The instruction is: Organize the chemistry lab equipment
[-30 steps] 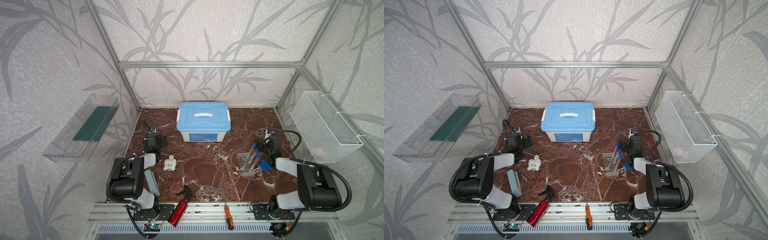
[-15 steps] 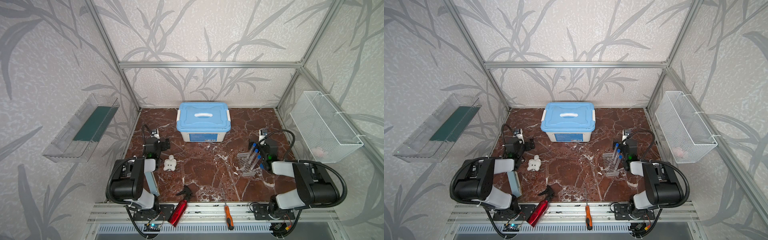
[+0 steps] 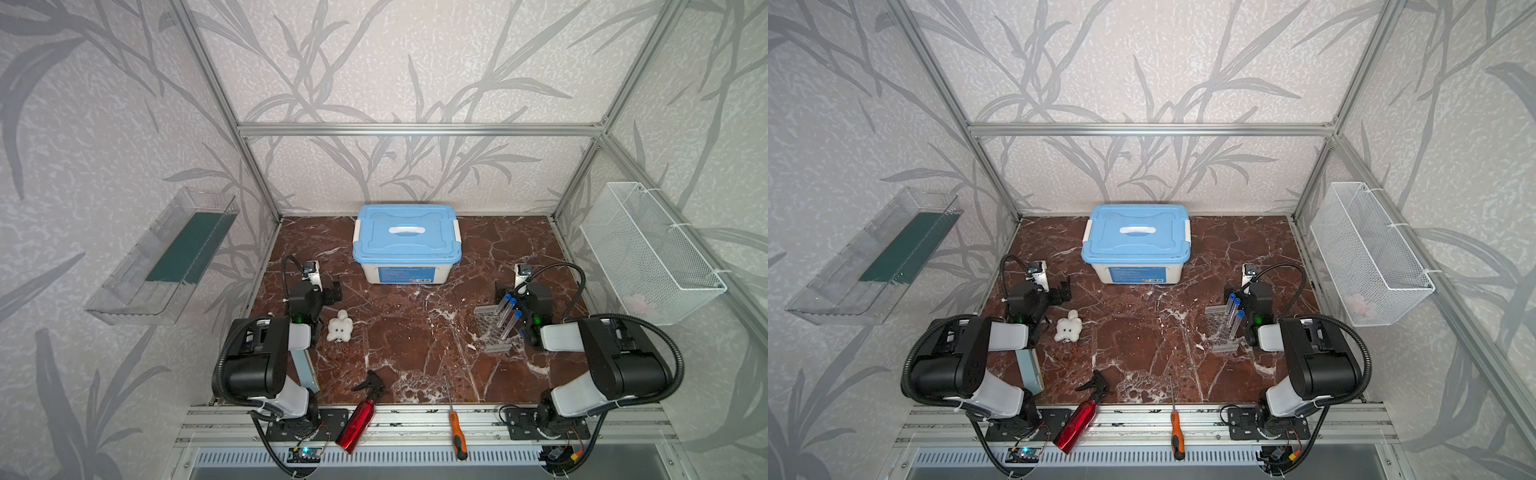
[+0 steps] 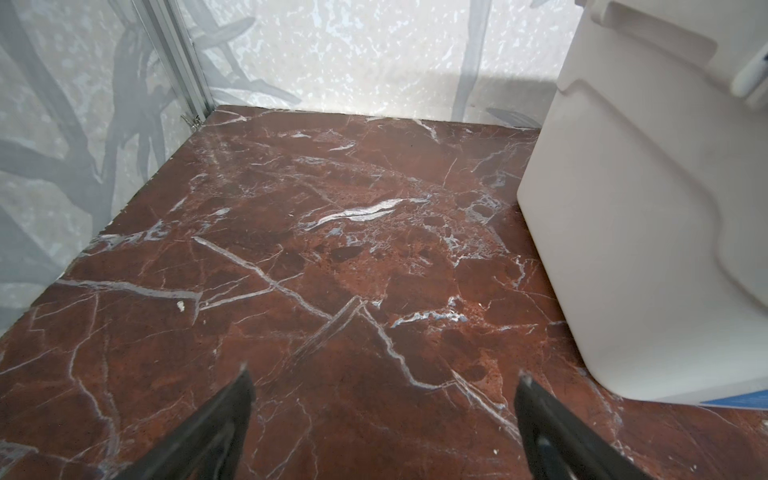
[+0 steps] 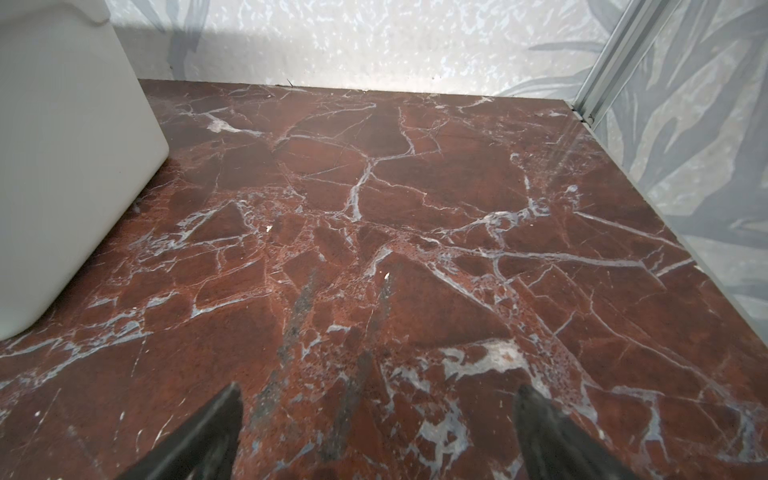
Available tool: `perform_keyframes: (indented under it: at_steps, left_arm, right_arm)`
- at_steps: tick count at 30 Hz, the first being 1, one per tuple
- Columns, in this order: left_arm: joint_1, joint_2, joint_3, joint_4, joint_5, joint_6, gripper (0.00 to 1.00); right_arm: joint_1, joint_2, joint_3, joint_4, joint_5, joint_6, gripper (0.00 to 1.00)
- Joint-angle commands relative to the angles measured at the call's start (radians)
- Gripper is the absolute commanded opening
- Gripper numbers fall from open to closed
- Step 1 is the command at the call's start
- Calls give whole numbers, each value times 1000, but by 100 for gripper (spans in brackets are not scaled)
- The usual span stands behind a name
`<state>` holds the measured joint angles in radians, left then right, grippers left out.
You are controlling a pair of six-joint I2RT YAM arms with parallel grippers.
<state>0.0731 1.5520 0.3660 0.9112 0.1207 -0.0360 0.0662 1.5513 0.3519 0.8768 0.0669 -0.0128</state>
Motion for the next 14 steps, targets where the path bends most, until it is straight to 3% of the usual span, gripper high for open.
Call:
perform_keyframes:
  at_steps: [1, 3, 14]
  left_arm:
    - [4, 17, -13, 87, 9, 20, 99]
    - [1, -5, 1, 15, -9, 30, 99]
    - [5, 12, 7, 36, -44, 8, 99]
  right_arm:
    - [9, -14, 25, 14, 11, -12, 99]
    - [9, -14, 25, 14, 11, -13, 99]
    - [9, -14, 24, 15, 10, -13, 99]
